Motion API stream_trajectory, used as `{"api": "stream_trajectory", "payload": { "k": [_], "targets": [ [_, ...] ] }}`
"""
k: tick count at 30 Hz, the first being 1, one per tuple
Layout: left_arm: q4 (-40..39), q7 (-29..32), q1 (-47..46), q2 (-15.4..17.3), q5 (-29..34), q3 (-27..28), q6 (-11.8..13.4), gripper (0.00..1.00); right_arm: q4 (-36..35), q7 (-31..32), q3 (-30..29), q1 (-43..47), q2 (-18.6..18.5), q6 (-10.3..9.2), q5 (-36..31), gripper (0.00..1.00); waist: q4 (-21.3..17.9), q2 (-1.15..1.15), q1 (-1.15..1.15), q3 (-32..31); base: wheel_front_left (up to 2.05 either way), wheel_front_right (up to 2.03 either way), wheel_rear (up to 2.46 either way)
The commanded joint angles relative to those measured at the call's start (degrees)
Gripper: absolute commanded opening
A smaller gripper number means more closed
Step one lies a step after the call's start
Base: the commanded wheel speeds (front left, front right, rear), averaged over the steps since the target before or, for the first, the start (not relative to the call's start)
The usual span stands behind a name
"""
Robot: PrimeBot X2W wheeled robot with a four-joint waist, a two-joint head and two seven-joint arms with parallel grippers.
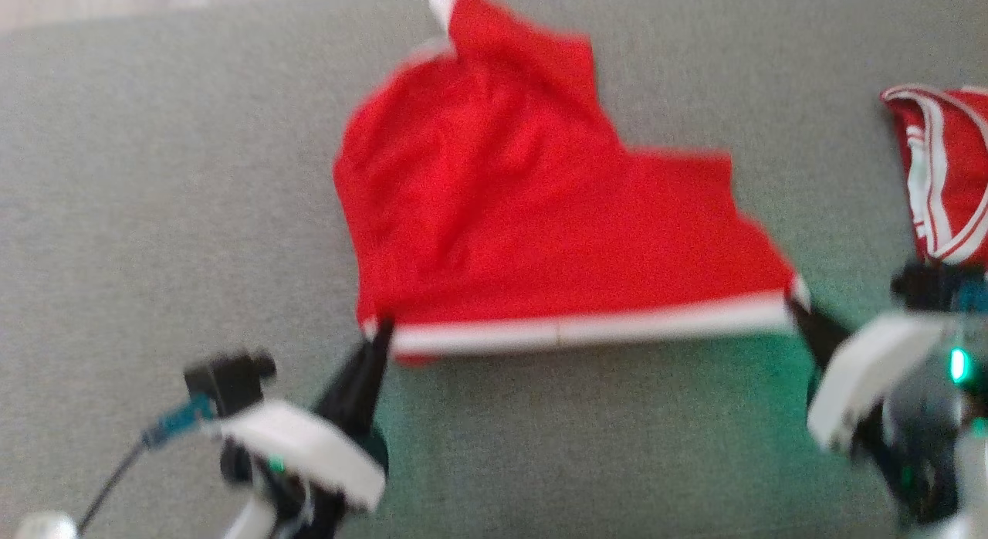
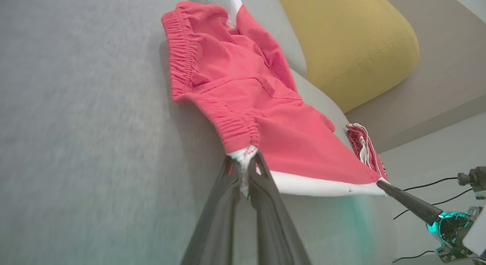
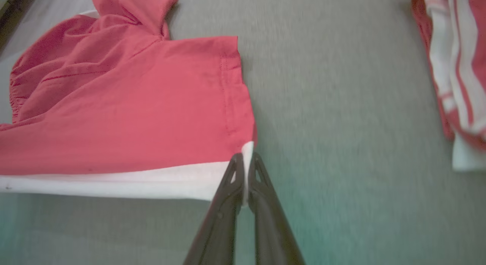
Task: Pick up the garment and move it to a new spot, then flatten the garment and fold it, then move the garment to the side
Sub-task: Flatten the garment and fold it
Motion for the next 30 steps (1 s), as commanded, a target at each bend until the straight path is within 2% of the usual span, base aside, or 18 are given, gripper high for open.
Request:
{"api": "stream_trajectory", "payload": {
  "k": [1,6,12,15,18,21,25,30],
  "targets": [
    [-2.49,0.16,-0.85,1.86,-0.3,1.93,0.56,0.0,-3.28,0.86,0.25,-0.07,-0.05,0.39,-0.61,0.0,1.33,0.0,0.03,-3.0,0.0,0.0,0.0],
    [-7.99,2.91,8.4,4.57,-1.29,0.02,5.53,0.0,-10.63,6.99,-4.11,10.92,3.4,0.39,-3.45,0.0,2.46,0.0,0.03,-5.09,0.0,0.0,0.0],
    [-11.86,3.57,12.11,6.09,-1.18,-0.5,7.98,0.0,-14.81,9.71,-5.7,15.6,4.11,0.39,-2.78,0.0,3.23,0.0,0.03,-6.07,0.0,0.0,0.0],
    [-12.56,1.43,11.45,5.74,-0.07,0.19,7.46,0.0,-16.03,6.2,-4.68,14.44,4.13,0.39,-0.22,0.0,2.99,0.0,0.03,-6.51,0.0,0.0,0.0],
    [-13.4,-1.85,9.11,4.99,1.48,2.01,6.77,0.0,-17.05,-0.83,-4.66,11.05,4.14,0.39,2.44,0.0,2.7,0.0,0.03,-6.82,0.0,0.0,0.0],
    [-15.2,-2.92,4.41,4.58,2.67,3.1,5.02,0.0,-18.34,-6.75,-3.59,6.82,4.15,0.39,6.25,0.0,2.53,0.0,0.03,-7.24,0.0,0.0,0.0],
    [-18.26,-0.94,-4.39,5.15,3.33,4.95,3.38,0.0,-21.71,-9.95,-2.14,0.33,4.15,0.39,5.67,0.0,2.26,0.0,0.03,-8.02,0.0,0.0,0.0],
    [-21.06,4.17,-14.88,6.68,3.27,6.99,3.31,0.0,-25.51,-10.13,-1.93,-9.84,3.89,0.39,1.97,0.0,1.31,0.0,0.03,-8.61,0.0,0.0,0.0]
  ]
}}
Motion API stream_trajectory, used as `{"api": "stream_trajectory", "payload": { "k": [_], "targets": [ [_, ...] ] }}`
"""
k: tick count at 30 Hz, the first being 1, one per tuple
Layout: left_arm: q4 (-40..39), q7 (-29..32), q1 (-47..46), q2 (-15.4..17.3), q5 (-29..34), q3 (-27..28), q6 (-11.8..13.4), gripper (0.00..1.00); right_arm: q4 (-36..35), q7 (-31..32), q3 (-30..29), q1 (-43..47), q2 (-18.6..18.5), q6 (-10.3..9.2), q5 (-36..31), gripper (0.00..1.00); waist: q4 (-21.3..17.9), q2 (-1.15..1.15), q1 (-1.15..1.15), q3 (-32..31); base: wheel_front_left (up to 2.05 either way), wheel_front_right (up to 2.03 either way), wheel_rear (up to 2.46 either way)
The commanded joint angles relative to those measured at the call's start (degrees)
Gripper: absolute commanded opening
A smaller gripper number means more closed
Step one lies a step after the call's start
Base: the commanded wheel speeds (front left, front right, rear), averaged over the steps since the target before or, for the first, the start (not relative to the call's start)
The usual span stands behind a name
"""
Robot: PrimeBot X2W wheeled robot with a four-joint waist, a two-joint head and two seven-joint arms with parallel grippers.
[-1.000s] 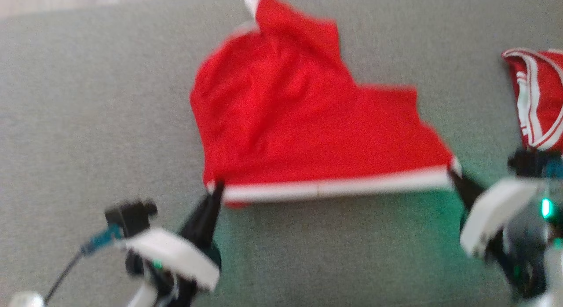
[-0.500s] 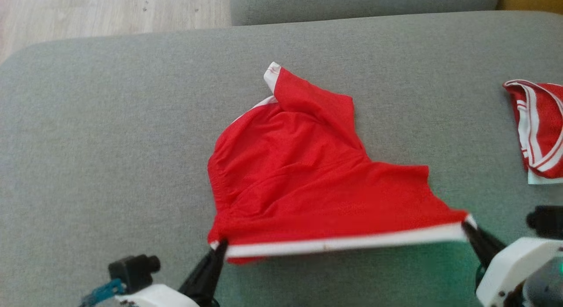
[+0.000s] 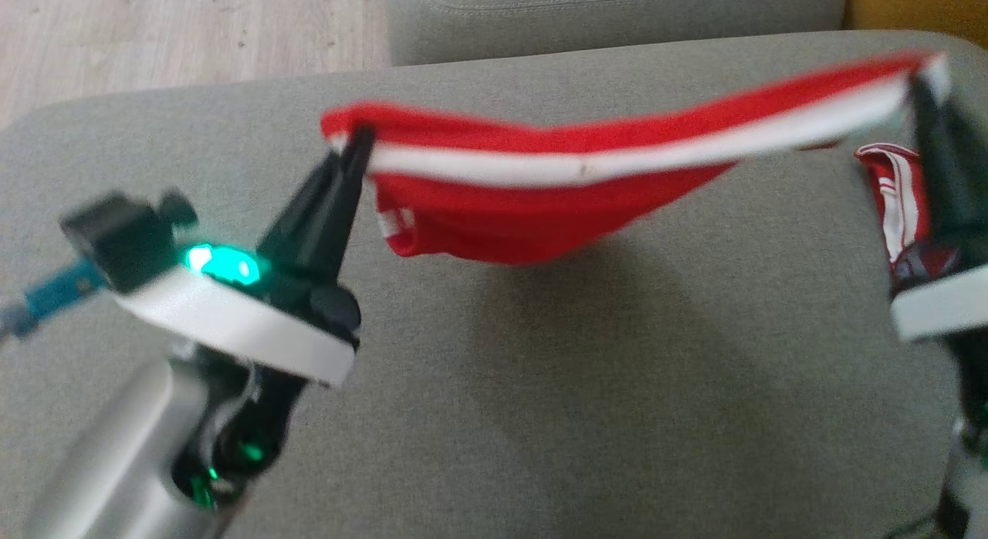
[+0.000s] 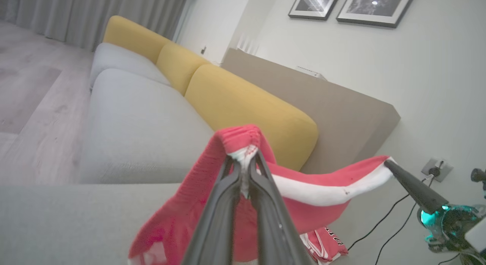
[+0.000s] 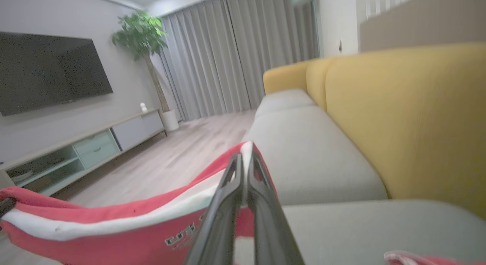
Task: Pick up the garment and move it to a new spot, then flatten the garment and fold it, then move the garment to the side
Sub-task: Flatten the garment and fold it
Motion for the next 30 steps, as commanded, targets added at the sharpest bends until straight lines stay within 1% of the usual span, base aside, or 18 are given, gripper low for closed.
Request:
{"api": "stream_trajectory", "payload": {
  "k": [1,4,7,9,12,13,16,18,20,23,26,28,30],
  "targets": [
    [-3.01,1.73,-5.58,2.03,0.2,3.35,-0.11,0.0,-3.51,0.29,1.34,-6.09,-1.03,0.39,-0.73,0.0,-0.43,0.0,-0.01,-0.08,0.0,0.0,0.0],
    [-4.34,4.76,-10.08,2.44,-0.43,4.04,0.65,0.0,-4.22,1.97,2.0,-11.74,-2.29,0.39,-0.85,0.0,-0.95,0.0,-0.01,0.31,0.0,0.0,0.0],
    [-3.81,7.4,-13.23,2.6,-0.82,4.12,1.75,0.0,-2.19,4.05,2.71,-16.35,-3.04,0.39,0.36,0.0,-1.19,0.0,-0.01,1.59,0.0,0.0,0.0],
    [-1.88,8.75,-14.87,1.98,-1.65,4.11,2.48,0.0,1.0,5.05,3.63,-19.47,-3.64,0.39,1.52,0.0,-1.33,0.0,-0.01,3.15,0.0,0.0,0.0],
    [3.43,9.67,-18.61,1.11,-1.42,3.98,2.48,0.0,8.01,4.4,5.15,-25.64,-4.0,0.39,3.16,0.0,-1.66,0.0,-0.01,6.42,0.0,0.0,0.0],
    [3.43,9.67,-18.61,1.11,-1.42,3.98,2.48,0.0,8.01,4.4,5.15,-25.64,-4.0,0.39,3.16,0.0,-1.66,0.0,-0.01,6.42,0.0,0.0,0.0],
    [10.92,8.93,-24.4,-0.38,-0.01,4.28,1.92,0.0,17.4,-0.04,6.64,-34.23,-3.91,0.39,3.46,0.0,-2.43,0.0,-0.01,10.48,0.0,0.0,0.0],
    [16.54,6.78,-29.25,-1.27,2.17,4.75,1.04,0.0,24.1,-6.3,7.37,-40.83,-3.81,0.39,3.21,0.0,-3.0,0.0,-0.01,12.47,0.0,0.0,0.0],
    [21.69,3.19,-34.5,-2.06,5.25,5.32,0.14,0.0,30.16,-13.69,7.47,-47.02,-3.67,0.39,3.38,0.0,-3.33,0.0,-0.01,14.0,0.0,0.0,0.0],
    [27.87,-2.78,-40.67,-3.76,8.24,6.31,-1.4,0.0,37.2,-22.32,8.04,-53.2,-3.68,0.39,4.22,0.0,-3.73,0.0,-0.01,14.75,0.0,0.0,0.0],
    [32.24,-7.51,-43.48,-4.69,9.63,6.71,-3.63,0.0,41.95,-25.33,10.31,-54.83,-5.0,0.39,5.25,0.0,-4.1,0.0,-0.01,14.23,0.0,0.0,0.0],
    [34.31,-9.05,-43.03,-4.93,9.52,6.01,-6.17,0.0,44.44,-25.55,11.85,-53.83,-6.38,0.39,5.1,0.0,-4.43,0.0,-0.01,13.67,0.0,0.0,0.0],
    [36.38,-9.6,-41.18,-4.8,9.52,4.58,-8.59,0.0,46.6,-24.43,13.09,-51.54,-7.28,0.39,4.79,0.0,-4.7,0.0,-0.01,13.2,0.0,0.0,0.0]
  ]
}}
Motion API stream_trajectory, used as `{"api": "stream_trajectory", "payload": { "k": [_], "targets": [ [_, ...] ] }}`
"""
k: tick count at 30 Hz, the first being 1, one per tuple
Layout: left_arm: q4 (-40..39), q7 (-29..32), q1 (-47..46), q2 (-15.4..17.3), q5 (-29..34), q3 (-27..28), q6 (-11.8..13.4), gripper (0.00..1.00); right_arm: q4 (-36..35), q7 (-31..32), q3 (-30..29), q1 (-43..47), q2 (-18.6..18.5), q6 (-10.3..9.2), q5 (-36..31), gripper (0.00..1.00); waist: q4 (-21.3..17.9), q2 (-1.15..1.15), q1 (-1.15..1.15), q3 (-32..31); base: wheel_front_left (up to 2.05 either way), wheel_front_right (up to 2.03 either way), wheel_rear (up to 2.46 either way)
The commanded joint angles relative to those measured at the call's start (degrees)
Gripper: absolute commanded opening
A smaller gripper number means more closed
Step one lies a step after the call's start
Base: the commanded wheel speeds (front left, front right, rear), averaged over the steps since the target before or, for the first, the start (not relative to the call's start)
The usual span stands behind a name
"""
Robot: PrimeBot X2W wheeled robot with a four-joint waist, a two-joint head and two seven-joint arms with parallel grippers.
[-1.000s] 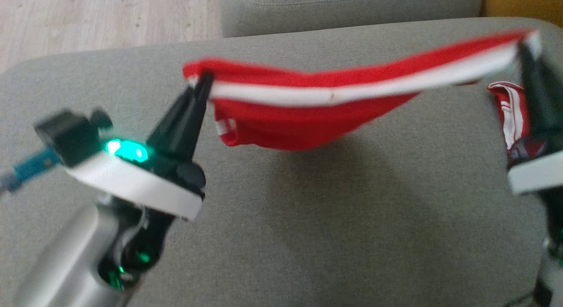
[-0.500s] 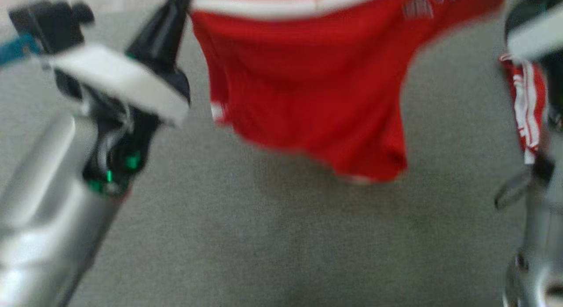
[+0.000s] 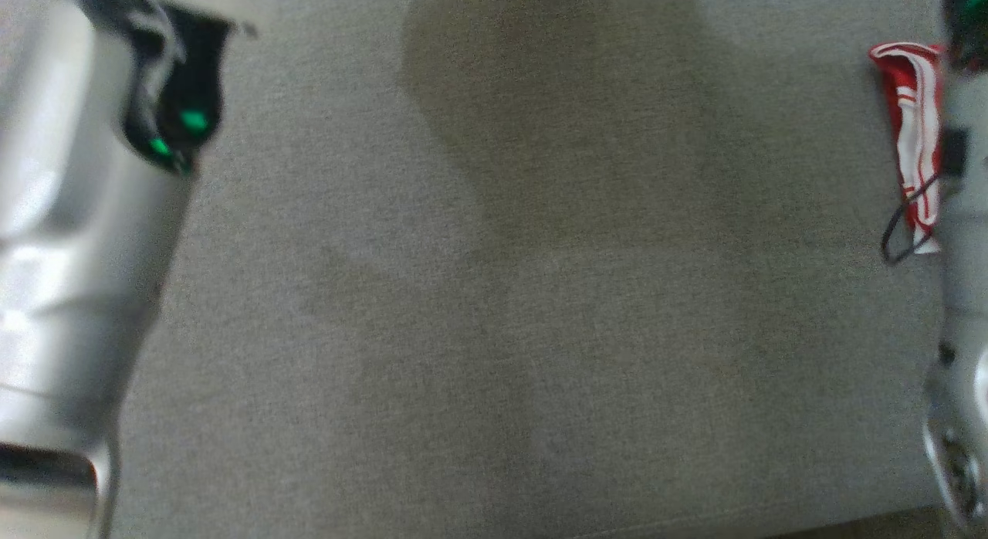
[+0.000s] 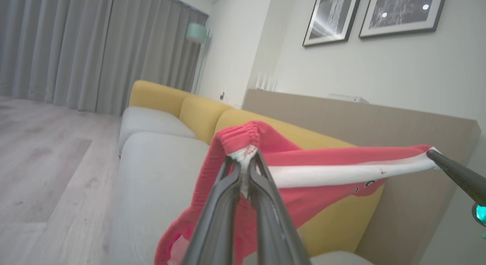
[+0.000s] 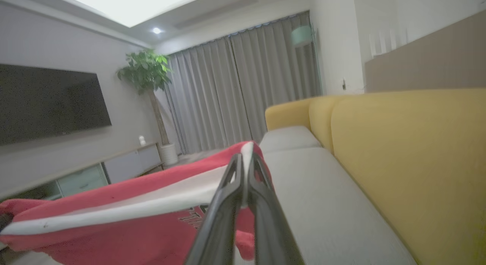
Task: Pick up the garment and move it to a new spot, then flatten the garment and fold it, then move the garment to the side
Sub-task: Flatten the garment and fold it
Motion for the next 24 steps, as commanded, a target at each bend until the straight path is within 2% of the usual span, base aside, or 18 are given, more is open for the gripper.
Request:
{"api": "stream_trajectory", "payload": {
  "k": [1,5,7,12,15,18,21,24],
  "targets": [
    [-0.32,-0.52,0.61,2.17,0.25,1.21,-0.42,0.0,-0.79,1.09,0.72,1.59,0.24,0.39,-0.17,0.0,-0.27,0.0,0.01,-0.4,0.0,0.0,0.0],
    [3.96,-2.21,7.64,2.17,0.29,-1.25,-1.93,0.0,2.33,7.21,2.27,9.61,0.03,0.39,-1.39,0.0,-0.76,0.0,0.01,-1.26,0.0,0.0,0.0],
    [6.78,-3.61,13.8,2.64,1.42,-3.82,-2.52,0.0,2.68,11.94,2.92,16.37,0.21,0.39,-1.82,0.0,-0.96,0.0,0.01,-2.1,0.0,0.0,0.0],
    [6.19,-4.07,25.35,2.21,0.74,-7.11,-2.28,0.0,-2.95,20.1,3.11,28.33,-1.81,0.39,-2.94,0.0,-0.26,0.0,0.01,-4.63,0.0,0.0,0.0],
    [1.89,-2.34,33.38,2.86,-0.18,-9.04,-0.52,0.0,-10.87,25.42,1.38,37.03,-3.76,0.39,-3.95,0.0,0.57,0.0,0.01,-6.51,0.0,0.0,0.0],
    [-4.62,1.34,41.59,4.85,-1.71,-10.97,1.87,0.0,-20.1,32.23,-3.43,47.2,-4.07,0.39,-5.41,0.0,1.7,0.0,0.01,-8.09,0.0,0.0,0.0],
    [-13.47,6.05,48.83,7.99,-3.28,-12.09,6.1,0.0,-30.34,39.75,-9.63,57.49,-2.18,0.39,-7.88,0.0,2.96,0.0,0.01,-9.01,0.0,0.0,0.0],
    [-23.32,11.84,55.74,11.16,-6.72,-13.18,9.69,0.0,-41.3,46.77,-14.74,66.91,1.79,0.39,-9.43,0.0,4.02,0.0,0.01,-9.46,0.0,0.0,0.0]
  ]
}}
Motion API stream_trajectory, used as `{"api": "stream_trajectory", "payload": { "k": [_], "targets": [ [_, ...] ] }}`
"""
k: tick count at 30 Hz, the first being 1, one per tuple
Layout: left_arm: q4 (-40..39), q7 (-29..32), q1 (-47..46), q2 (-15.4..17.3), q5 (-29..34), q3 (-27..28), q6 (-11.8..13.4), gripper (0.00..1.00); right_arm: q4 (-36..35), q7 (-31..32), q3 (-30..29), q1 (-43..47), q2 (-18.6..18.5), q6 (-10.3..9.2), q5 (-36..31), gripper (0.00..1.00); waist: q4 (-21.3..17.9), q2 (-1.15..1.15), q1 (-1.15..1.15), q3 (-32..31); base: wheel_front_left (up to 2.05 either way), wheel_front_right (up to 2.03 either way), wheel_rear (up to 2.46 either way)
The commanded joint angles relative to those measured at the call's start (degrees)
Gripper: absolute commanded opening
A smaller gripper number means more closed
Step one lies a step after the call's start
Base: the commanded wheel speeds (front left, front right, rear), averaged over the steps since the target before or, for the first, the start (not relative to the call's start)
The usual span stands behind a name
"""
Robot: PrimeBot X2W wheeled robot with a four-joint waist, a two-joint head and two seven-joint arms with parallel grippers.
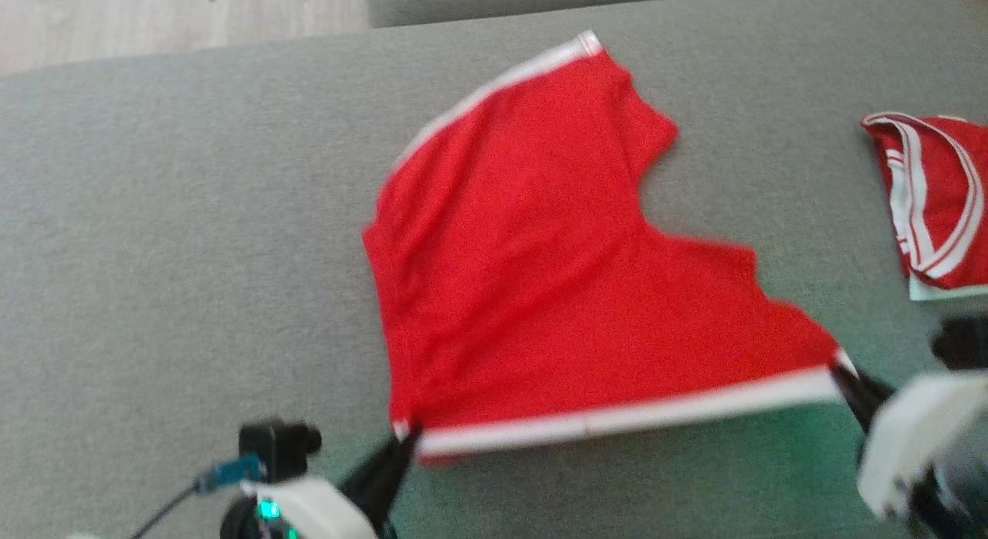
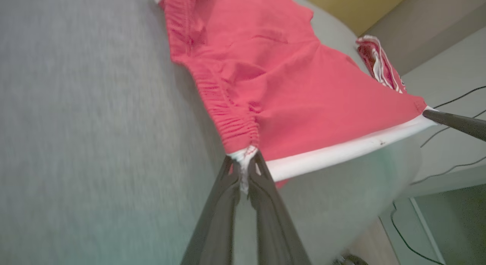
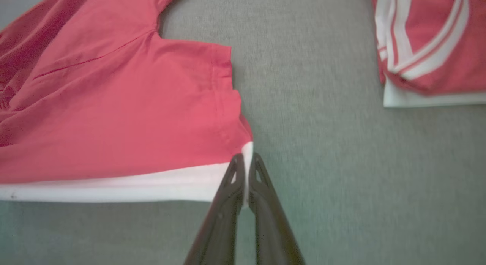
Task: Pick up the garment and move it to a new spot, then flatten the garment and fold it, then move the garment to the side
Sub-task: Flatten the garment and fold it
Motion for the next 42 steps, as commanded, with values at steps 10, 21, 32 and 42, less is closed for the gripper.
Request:
{"api": "stream_trajectory", "payload": {
  "k": [10,21,32,42],
  "targets": [
    [-22.04,5.45,5.95,3.3,-5.48,3.1,8.98,0.0,-20.4,4.99,-5.98,3.21,5.12,0.37,-3.24,0.0,2.93,0.0,0.02,0.98,0.0,0.0,0.0],
    [-7.98,1.52,-10.29,-7.41,-4.82,7.34,8.44,0.0,3.55,-1.6,4.01,-29.99,1.4,0.37,-0.62,0.0,5.44,0.0,0.02,6.7,0.0,0.0,0.0],
    [8.31,-5.27,-22.23,-16.23,-3.88,9.87,6.04,0.0,25.49,-9.51,8.47,-49.51,1.96,0.37,-2.77,0.0,10.06,0.0,0.02,13.36,0.0,0.0,0.0],
    [15.13,-9.14,-24.72,-19.59,-4.61,10.16,2.82,1.0,36.89,-17.22,9.12,-53.06,2.01,0.37,-0.9,1.0,11.61,0.0,0.02,13.77,0.0,0.0,0.0]
  ]
}}
